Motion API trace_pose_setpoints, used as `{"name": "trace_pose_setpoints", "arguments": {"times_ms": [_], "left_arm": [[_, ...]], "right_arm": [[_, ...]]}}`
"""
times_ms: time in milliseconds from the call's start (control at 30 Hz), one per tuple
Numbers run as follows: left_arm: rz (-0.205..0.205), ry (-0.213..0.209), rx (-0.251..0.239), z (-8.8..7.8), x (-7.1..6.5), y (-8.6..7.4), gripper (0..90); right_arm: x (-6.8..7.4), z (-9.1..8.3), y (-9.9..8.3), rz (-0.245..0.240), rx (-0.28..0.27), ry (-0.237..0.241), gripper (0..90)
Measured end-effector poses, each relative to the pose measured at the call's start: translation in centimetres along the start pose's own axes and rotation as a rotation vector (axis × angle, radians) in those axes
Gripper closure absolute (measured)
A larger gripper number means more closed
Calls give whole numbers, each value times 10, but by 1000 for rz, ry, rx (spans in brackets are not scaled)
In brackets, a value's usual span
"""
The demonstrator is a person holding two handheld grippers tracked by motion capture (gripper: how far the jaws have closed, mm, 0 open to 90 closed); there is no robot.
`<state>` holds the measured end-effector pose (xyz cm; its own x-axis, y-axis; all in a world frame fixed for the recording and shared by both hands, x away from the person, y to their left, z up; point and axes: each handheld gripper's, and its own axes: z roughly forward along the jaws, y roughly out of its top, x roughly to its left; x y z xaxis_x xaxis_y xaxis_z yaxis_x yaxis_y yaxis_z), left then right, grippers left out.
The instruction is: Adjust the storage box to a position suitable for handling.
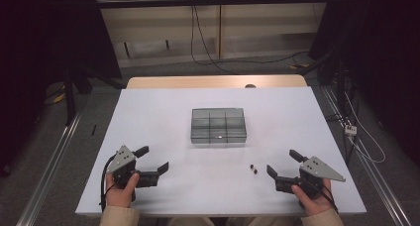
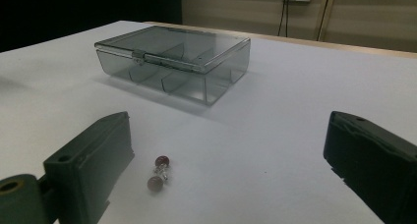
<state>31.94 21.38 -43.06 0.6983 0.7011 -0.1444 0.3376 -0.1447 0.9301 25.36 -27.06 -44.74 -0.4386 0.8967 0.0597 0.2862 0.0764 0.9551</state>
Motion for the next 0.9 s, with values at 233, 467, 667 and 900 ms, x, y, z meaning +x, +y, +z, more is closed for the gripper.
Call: {"name": "trace_pose_setpoints", "arguments": {"times_ms": [233,467,667,900], "left_arm": [[4,4,1,2,-1,3,37],[-12,0,-1,10,1,7,39],[-7,6,21,22,3,13,63],[-30,48,56,38,8,17,175]], "right_arm": [[-1,1,2,6,5,-9,39],[-7,8,9,-3,13,-43,67],[-16,19,21,-17,20,-85,172],[-30,34,25,-13,49,-79,385]]}}
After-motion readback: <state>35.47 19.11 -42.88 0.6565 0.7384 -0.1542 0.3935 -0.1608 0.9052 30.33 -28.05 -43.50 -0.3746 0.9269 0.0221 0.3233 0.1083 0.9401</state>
